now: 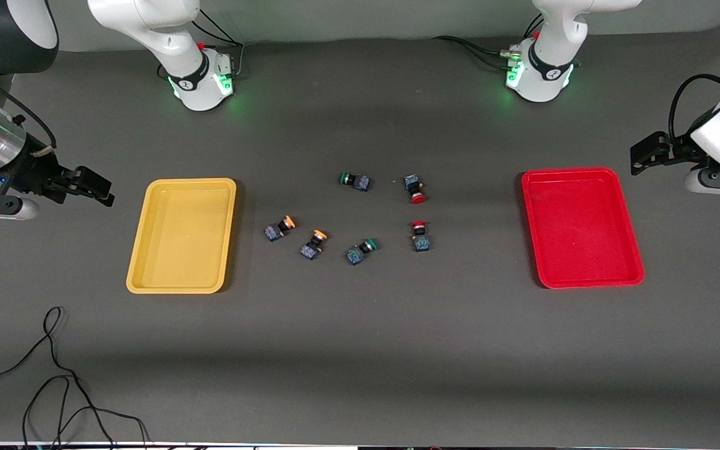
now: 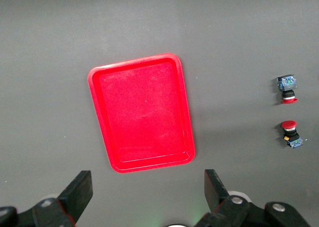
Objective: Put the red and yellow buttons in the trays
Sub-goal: 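Reach the right gripper to a yellow button while the left gripper reaches red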
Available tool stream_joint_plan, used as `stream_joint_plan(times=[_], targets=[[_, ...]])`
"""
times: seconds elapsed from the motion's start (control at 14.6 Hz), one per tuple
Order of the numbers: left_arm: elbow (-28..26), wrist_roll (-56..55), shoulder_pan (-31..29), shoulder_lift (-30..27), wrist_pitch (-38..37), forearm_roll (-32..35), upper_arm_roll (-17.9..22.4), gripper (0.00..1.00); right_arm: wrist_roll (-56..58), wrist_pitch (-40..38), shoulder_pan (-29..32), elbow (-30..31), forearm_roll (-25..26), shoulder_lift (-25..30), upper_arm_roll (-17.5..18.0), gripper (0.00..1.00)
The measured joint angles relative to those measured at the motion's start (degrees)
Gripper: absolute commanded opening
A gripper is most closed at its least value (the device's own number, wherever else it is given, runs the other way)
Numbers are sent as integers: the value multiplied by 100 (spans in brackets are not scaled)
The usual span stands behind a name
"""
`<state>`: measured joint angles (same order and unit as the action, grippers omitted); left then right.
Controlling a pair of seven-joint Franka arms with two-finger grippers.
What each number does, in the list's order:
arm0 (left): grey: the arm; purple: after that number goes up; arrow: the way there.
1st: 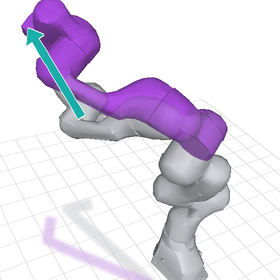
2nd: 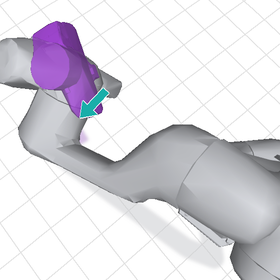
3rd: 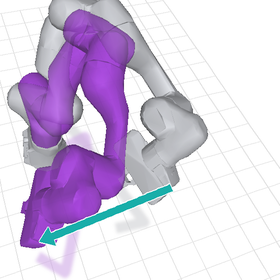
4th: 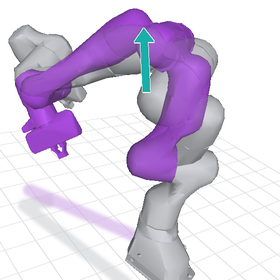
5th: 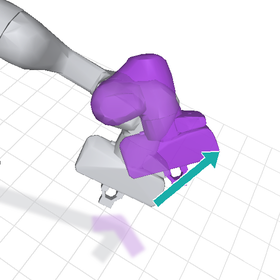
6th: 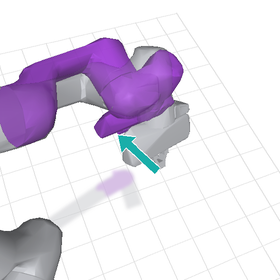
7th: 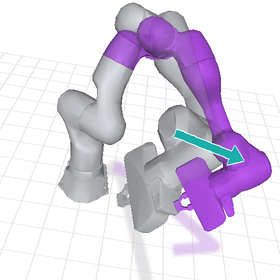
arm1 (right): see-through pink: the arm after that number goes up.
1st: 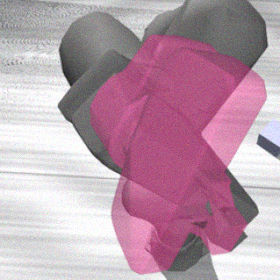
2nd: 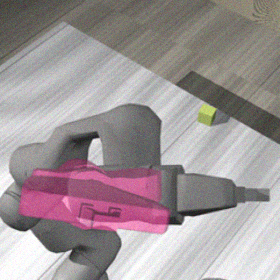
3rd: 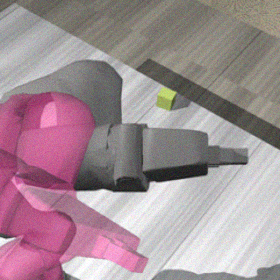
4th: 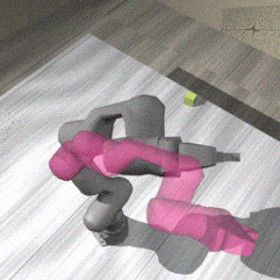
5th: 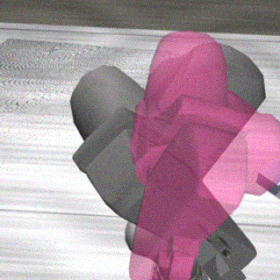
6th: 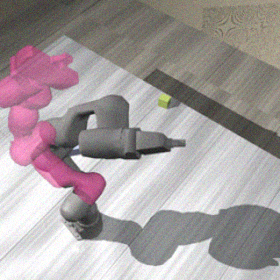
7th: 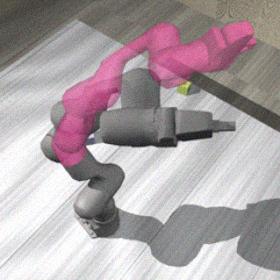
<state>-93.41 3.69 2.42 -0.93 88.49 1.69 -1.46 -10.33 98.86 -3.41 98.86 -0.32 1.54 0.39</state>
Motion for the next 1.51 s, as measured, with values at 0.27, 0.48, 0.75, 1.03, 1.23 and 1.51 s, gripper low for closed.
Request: stream_joint_plan(times=[0.27,0.48,0.75,1.03,1.23,1.51], targets=[[-76,-16,5,1,105,-60,-6,100,1,-2,0,-3,0,-13,0,100],[-79,-17,5,1,115,-67,-8,100,1,-4,-4,-3,0,-28,13,100],[-81,-20,5,1,115,-72,-9,100,-117,13,-66,-3,-4,-197,115,100],[-287,-211,13,-22,165,-258,-69,100,-1159,279,-597,-1,-6,-587,166,100],[-990,-828,31,-312,796,-518,-502,100,-2208,494,-1053,10,-7,-901,189,100],[-1957,-2354,83,-681,1527,-602,-1816,100,-3535,989,-1579,198,-7,-1308,206,100]])
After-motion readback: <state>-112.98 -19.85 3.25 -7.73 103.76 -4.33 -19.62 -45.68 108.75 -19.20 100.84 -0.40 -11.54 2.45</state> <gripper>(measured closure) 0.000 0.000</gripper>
